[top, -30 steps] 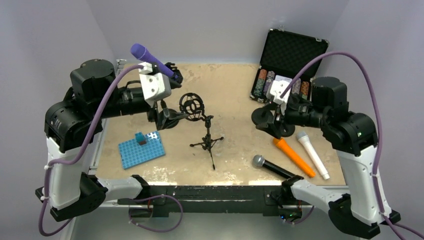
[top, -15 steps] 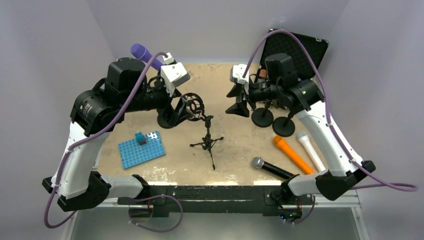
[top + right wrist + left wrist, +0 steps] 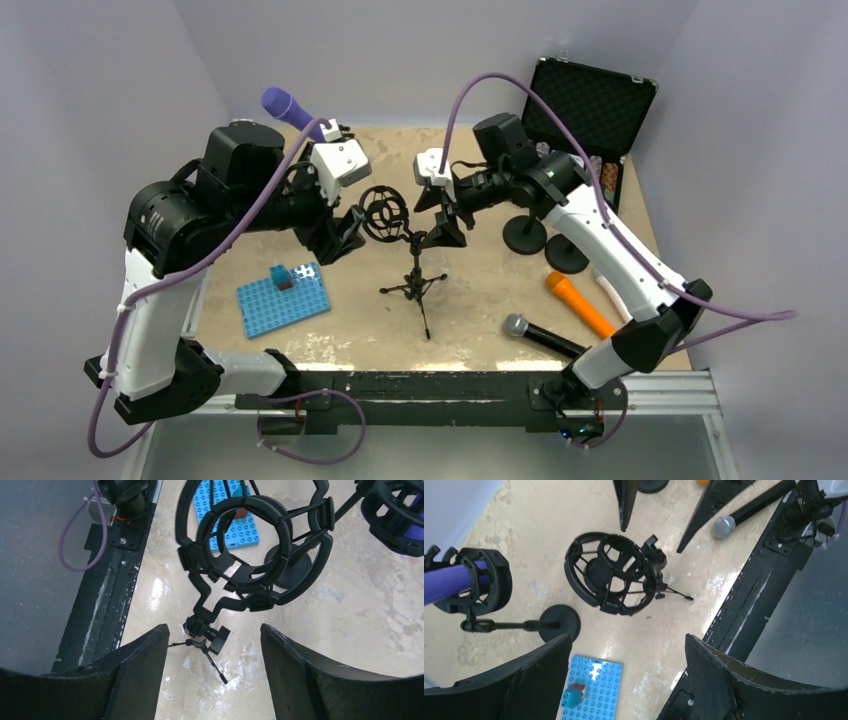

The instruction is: Remove the microphone from the stand

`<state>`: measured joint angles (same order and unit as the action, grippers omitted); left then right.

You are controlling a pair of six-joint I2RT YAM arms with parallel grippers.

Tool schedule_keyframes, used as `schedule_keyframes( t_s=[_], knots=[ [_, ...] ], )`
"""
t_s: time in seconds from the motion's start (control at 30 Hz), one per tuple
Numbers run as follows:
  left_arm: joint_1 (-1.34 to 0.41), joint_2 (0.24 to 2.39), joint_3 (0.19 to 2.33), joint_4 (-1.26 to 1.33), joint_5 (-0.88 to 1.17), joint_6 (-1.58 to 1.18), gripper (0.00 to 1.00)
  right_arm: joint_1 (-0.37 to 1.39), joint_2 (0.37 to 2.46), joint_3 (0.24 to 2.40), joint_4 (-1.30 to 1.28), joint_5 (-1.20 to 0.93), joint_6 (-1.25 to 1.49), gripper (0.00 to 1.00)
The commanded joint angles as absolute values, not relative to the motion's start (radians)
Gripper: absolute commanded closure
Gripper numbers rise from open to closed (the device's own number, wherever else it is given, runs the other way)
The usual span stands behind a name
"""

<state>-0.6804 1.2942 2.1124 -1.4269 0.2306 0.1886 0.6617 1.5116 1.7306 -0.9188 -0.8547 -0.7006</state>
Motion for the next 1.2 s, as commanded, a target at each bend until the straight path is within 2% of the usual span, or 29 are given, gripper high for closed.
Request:
schedule_keyframes(
  t_s=[0.0,0.17,0.33,0.4,0.6,0.67,0.73,0.9,1.1,1.13,1.17],
  knots=[
    [-0.670,1.262,2.099,-1.520,0.194,0.207,0.12,0.686,1.553,1.759,-0.820,-0.835,-0.580,0.29],
    [-0.670,1.232,2.055,-1.525,0.164,0.186,0.12,0.692,1.582,1.735,-0.742,-0.787,-0.431,0.29],
    [-0.670,1.201,1.965,-1.498,0.147,0.200,0.12,0.709,1.579,1.703,-0.752,-0.846,-0.436,0.28],
    [-0.670,1.199,1.964,-1.500,0.159,0.200,0.12,0.721,1.577,1.680,-0.750,-0.854,-0.423,0.31],
    [-0.670,1.171,1.926,-1.499,0.152,0.215,0.12,0.729,1.548,1.586,-0.648,-0.763,-0.267,0.50],
    [-0.670,1.144,1.888,-1.482,0.150,0.222,0.13,0.728,1.523,1.553,-0.623,-0.705,-0.227,0.61],
    [-0.671,1.113,1.847,-1.460,0.156,0.239,0.13,0.729,1.494,1.527,-0.611,-0.645,-0.200,0.76],
    [-0.672,1.016,1.712,-1.357,0.225,0.284,0.15,0.728,1.420,1.504,-0.612,-0.495,-0.171,1.00],
    [-0.672,0.887,1.391,-0.995,0.382,0.279,0.15,0.726,1.349,1.467,-0.640,-0.377,-0.139,1.00],
    [-0.672,0.880,1.341,-0.929,0.415,0.263,0.12,0.724,1.339,1.456,-0.642,-0.363,-0.118,1.00],
    [-0.672,0.879,1.273,-0.853,0.448,0.246,0.05,0.723,1.329,1.445,-0.644,-0.358,-0.099,1.00]
  ],
)
